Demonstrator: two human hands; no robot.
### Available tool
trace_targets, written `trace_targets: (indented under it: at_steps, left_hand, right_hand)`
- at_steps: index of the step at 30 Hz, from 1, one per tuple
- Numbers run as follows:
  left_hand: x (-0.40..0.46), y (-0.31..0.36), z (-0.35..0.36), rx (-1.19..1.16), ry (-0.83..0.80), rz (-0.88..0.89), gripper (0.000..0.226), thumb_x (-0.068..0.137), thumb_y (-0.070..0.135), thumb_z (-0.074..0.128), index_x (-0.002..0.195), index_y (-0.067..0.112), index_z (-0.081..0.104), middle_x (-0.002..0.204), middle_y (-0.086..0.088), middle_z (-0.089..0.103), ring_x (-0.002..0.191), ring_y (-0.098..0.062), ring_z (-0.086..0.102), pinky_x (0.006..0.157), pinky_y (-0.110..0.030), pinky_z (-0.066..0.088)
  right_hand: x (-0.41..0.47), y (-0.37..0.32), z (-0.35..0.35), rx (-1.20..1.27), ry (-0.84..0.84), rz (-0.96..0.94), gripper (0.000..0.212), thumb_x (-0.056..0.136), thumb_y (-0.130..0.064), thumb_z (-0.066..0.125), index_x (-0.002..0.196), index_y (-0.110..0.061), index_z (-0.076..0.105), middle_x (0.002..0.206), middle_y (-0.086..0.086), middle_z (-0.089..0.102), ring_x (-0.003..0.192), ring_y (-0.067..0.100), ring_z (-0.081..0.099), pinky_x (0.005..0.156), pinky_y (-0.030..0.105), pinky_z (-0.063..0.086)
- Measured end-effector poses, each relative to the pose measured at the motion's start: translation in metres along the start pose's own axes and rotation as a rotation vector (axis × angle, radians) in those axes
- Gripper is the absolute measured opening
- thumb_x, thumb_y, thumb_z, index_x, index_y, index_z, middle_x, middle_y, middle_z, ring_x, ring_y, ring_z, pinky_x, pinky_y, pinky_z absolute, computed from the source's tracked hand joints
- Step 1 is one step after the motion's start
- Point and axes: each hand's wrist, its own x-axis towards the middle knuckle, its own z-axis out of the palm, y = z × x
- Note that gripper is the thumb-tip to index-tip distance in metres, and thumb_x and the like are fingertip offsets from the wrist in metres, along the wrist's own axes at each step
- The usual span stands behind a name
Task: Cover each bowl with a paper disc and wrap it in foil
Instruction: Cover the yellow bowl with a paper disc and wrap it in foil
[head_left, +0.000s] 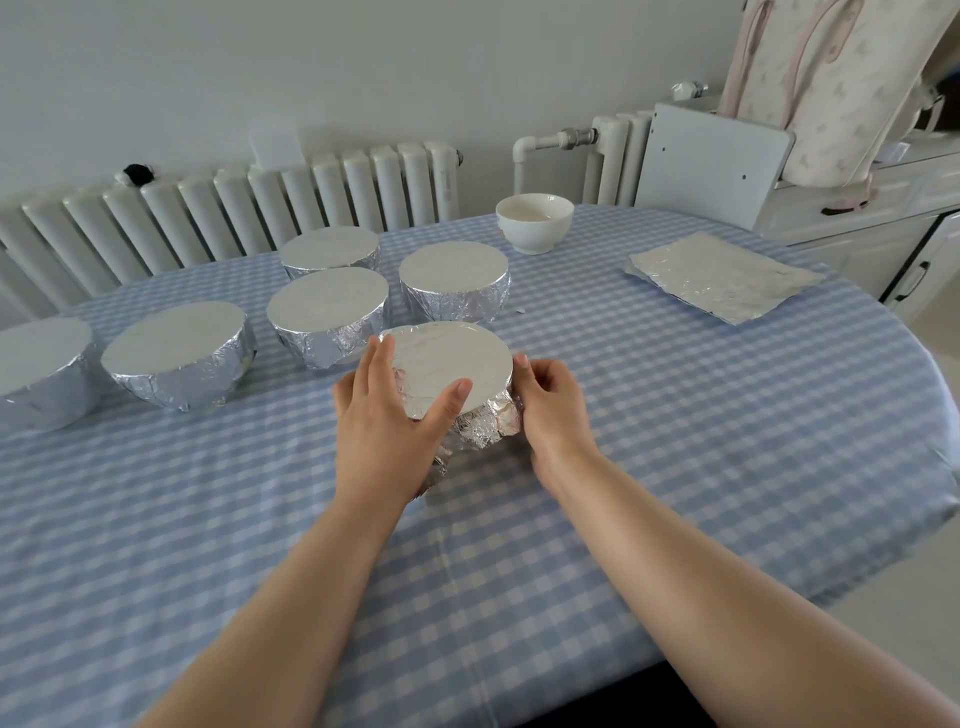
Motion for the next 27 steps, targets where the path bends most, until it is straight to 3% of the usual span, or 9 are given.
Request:
trace_targets:
  at_steps: [7, 13, 18, 23, 27]
  left_hand:
    - [0.000, -0.003, 0.001, -0.010, 0.004, 0.002, 0.114, 0.068, 0.088, 0.043, 0.154, 0.015, 0.026, 0.160, 0.001, 0.028, 0.142, -0.018, 0.019, 0.110, -0.025, 0.019]
    - [0.001, -0.002, 0.002, -0.004, 0.001, -0.001, 0.115, 0.067, 0.090, 0.041, 0.153, 0.016, 0.028, 0.159, 0.001, 0.030, 0.141, -0.020, 0.021, 0.112, -0.032, 0.024]
    - [-0.001, 0.000, 0.001, -0.013, 0.003, -0.006, 0.111, 0.066, 0.083, 0.039, 0.153, 0.015, 0.028, 0.158, 0.000, 0.032, 0.141, -0.021, 0.021, 0.114, -0.037, 0.026]
    - [-0.001, 0.000, 0.001, -0.016, 0.002, -0.017, 0.113, 0.068, 0.090, 0.042, 0.153, 0.016, 0.028, 0.158, 0.001, 0.032, 0.140, -0.019, 0.020, 0.113, -0.038, 0.027]
    - [-0.001, 0.001, 0.000, -0.023, 0.000, -0.028, 0.114, 0.065, 0.084, 0.041, 0.154, 0.014, 0.027, 0.158, 0.000, 0.032, 0.140, -0.018, 0.019, 0.115, -0.042, 0.028]
  right_hand:
    - [0.004, -0.001, 0.003, -0.006, 0.006, 0.039, 0.014, 0.100, -0.021, 0.056, 0.086, -0.018, 0.058, 0.079, -0.002, 0.064, 0.066, 0.009, 0.057, 0.058, 0.022, 0.048]
    - [0.005, -0.005, 0.004, -0.053, 0.004, 0.080, 0.013, 0.100, -0.020, 0.055, 0.088, -0.020, 0.056, 0.081, -0.003, 0.063, 0.066, 0.009, 0.057, 0.054, 0.019, 0.045]
    - [0.006, -0.008, 0.005, -0.092, -0.011, 0.128, 0.003, 0.101, -0.018, 0.052, 0.101, -0.018, 0.055, 0.090, -0.002, 0.062, 0.067, 0.008, 0.057, 0.049, 0.019, 0.043]
    - [0.007, -0.014, 0.004, -0.269, -0.053, 0.062, 0.011, 0.101, -0.010, 0.045, 0.107, -0.015, 0.054, 0.083, -0.005, 0.055, 0.066, 0.007, 0.052, 0.039, 0.010, 0.038]
    - [0.014, -0.023, 0.000, -0.504, -0.127, 0.037, 0.011, 0.099, -0.014, 0.047, 0.104, -0.015, 0.057, 0.083, -0.005, 0.057, 0.068, 0.008, 0.052, 0.043, 0.014, 0.039]
